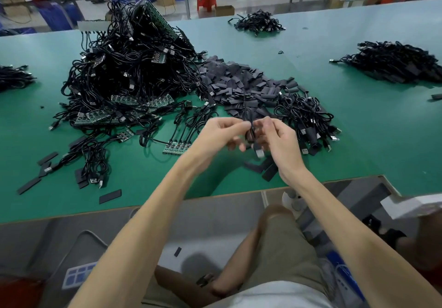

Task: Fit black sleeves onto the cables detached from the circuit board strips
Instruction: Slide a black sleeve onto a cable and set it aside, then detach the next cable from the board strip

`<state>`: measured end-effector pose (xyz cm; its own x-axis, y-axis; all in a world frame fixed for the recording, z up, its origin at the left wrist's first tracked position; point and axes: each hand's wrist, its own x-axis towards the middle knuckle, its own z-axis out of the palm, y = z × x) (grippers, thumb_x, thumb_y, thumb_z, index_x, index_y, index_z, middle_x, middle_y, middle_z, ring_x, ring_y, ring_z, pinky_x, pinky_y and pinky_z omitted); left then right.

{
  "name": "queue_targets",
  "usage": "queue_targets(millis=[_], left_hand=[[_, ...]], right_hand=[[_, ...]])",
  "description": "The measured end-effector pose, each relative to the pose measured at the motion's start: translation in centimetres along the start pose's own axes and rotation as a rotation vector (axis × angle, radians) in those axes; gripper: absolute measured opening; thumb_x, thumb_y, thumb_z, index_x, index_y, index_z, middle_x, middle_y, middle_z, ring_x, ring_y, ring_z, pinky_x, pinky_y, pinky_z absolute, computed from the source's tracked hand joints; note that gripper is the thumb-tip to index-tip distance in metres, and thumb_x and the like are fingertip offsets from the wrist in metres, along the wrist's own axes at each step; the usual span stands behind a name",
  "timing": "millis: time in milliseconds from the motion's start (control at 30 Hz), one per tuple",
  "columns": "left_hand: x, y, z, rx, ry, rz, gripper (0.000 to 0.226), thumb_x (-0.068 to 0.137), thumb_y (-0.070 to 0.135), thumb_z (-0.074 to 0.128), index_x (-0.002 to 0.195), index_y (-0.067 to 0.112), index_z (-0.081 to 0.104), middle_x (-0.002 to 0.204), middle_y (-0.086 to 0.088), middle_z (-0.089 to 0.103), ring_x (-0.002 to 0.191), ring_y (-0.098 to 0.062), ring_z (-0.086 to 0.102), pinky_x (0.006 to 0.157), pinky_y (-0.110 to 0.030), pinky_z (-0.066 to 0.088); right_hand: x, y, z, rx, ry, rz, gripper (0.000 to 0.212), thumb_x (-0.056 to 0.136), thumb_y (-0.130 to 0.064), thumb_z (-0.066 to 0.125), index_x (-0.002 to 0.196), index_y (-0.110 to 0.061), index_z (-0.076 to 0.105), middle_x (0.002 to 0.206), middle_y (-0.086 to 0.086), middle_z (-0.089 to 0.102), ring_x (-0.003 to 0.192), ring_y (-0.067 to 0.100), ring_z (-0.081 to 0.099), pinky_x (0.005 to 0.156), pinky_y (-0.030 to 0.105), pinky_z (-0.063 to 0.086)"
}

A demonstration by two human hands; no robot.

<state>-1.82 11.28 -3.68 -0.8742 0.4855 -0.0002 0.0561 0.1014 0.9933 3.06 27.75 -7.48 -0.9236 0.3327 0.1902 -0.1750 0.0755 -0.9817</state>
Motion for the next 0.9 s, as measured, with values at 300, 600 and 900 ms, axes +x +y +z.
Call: queue_targets(millis=[300,600,900], left_hand=[[5.1,6.8,4.2,-0.079,-0.141,-0.065,0.033,0.102,0.032,0.062,0.116,0.003,0.067,0.1,-0.006,0.078,0.088,-0.022,0.076,0.074,-0.031,0.054],[3.3,4.0,3.2,-0.083,0.044,0.009,0.024,0.104,0.009,0.055,0.124,0.001,0.066,0.109,-0.018,0.075,0.081,-0.027,0.073,0.062,-0.029,0.058],[-1.5,0.1,-4.7,0.962,0.495,0.067,0.023,0.098,0.023,0.064,0.12,0.02,0.07,0.122,-0.005,0.06,0.118,-0.027,0.051,0.102,-0.042,0.044]], right_hand=[[0.3,0.5,0.7,-0.125,-0.105,0.035,0.021,0.105,-0.039,0.054,0.1,-0.022,0.063,0.076,0.002,0.075,0.057,0.018,0.069,0.05,0.024,0.044],[0.2,0.2,0.7,-0.13,-0.104,0.031,0.012,0.105,-0.025,0.054,0.105,-0.017,0.063,0.076,0.005,0.075,0.058,0.022,0.068,0.049,0.025,0.044],[0.0,0.2,0.6,-0.105,-0.144,0.024,0.008,0.104,-0.019,0.057,0.105,-0.014,0.063,0.076,0.002,0.073,0.06,0.018,0.067,0.05,0.025,0.045]])
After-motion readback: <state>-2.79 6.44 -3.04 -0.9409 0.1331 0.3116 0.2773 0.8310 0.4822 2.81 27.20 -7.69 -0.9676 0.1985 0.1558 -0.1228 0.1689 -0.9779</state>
